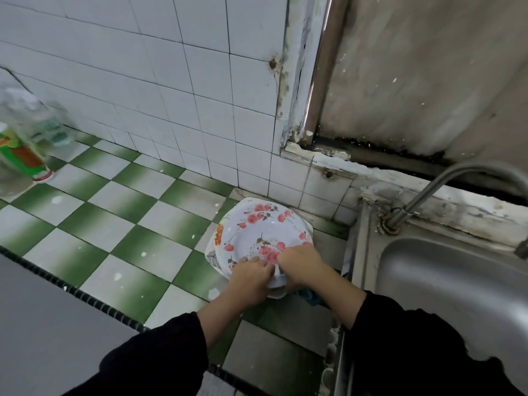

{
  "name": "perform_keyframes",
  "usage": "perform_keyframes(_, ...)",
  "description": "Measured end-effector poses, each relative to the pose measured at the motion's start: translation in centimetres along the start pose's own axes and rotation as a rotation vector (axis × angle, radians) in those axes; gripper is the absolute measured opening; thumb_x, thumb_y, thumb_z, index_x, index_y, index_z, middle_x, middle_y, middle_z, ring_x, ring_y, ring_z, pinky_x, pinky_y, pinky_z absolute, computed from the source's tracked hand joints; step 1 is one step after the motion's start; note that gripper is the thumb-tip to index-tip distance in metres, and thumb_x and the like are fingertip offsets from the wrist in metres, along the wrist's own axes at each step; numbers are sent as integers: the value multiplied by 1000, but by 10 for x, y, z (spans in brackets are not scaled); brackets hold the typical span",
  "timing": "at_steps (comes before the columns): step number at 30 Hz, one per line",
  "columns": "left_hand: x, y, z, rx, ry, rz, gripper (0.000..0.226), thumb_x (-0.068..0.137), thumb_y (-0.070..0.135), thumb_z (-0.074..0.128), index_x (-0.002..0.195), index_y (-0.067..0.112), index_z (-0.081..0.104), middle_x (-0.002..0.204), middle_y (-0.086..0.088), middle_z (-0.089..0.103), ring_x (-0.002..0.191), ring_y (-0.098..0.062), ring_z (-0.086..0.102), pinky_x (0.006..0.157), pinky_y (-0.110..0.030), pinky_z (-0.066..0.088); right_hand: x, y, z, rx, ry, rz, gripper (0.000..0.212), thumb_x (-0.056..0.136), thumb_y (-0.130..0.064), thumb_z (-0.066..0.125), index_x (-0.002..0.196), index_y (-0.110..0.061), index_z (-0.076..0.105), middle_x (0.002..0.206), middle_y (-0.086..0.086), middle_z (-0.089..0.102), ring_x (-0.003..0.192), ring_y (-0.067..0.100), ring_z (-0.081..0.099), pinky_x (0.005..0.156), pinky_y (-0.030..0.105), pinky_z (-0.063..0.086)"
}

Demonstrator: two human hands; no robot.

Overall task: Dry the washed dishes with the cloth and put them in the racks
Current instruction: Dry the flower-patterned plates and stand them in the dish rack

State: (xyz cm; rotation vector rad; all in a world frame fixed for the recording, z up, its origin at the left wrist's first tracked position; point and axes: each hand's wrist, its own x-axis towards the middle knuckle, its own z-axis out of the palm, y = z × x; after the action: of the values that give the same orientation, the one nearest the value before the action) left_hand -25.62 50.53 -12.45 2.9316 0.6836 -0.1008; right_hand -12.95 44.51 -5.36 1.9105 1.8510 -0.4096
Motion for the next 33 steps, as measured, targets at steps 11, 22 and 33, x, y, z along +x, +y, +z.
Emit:
perform_keyframes(11, -31, 2, -29, -61, -45, 70, 53, 104, 31, 33, 154, 22, 16, 114, -14, 63, 100, -30, 59, 75, -31, 38, -42, 6, -17, 283, 81, 89, 41, 81, -50, 70, 119, -37, 66, 105, -6, 63, 94, 13, 54, 74, 28, 48)
perform_keyframes(22, -49, 29, -86, -599, 309, 25, 47, 100, 38, 32, 143, 40, 12, 108, -10, 71, 83, -27, 66, 81, -38, 54, -142, 22, -11, 1622, 642, 252, 19, 80, -10, 78, 93, -23, 73, 99, 4, 71, 75, 9, 71, 58, 18, 54)
perform_keyframes(33, -52, 103, -151, -1107, 1076, -348, 46, 101, 7, 47, 139, 31, 44, 127, 38, 46, 105, 28, 45, 87, 4, 32, -168, 36, -29, 2432, 991, 247, 29, 95, -16, 61, 123, -10, 64, 117, 11, 70, 102, 23, 70, 88, 39, 56)
